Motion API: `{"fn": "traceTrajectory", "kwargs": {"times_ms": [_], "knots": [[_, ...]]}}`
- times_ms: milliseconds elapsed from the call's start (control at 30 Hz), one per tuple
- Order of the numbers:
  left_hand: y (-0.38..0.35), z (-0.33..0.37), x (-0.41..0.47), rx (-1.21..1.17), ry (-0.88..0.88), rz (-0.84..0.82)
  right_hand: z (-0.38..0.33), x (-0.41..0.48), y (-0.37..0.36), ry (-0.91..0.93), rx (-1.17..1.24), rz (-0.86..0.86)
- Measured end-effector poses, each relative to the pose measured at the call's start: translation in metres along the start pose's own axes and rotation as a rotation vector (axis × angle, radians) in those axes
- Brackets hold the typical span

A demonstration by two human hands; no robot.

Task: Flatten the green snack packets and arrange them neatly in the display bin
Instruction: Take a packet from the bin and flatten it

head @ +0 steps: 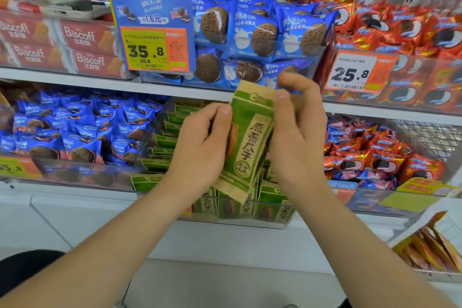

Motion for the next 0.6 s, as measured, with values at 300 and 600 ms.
{"fn": "traceTrajectory", "kwargs": {"times_ms": [300,600], "knots": [[0.001,-0.028,-0.002,-0.234,0.224,0.182,0.026,-0.006,-0.016,-0.228,0.052,-0.224],[-0.015,-0.003,-0.010,-0.364,0.235,-0.059,0.024,0.001,-0.008,-0.176,-0.046,-0.218]]}}
Point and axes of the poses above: each hand's wrist, its own x-axis towards the middle knuckle, its own y-axis out of the back of the hand, z = x × y, the point moved 7 cm from there along x, towards the middle knuckle, and after that the axes turned 6 degrees about -y, right-handed, at the moved point
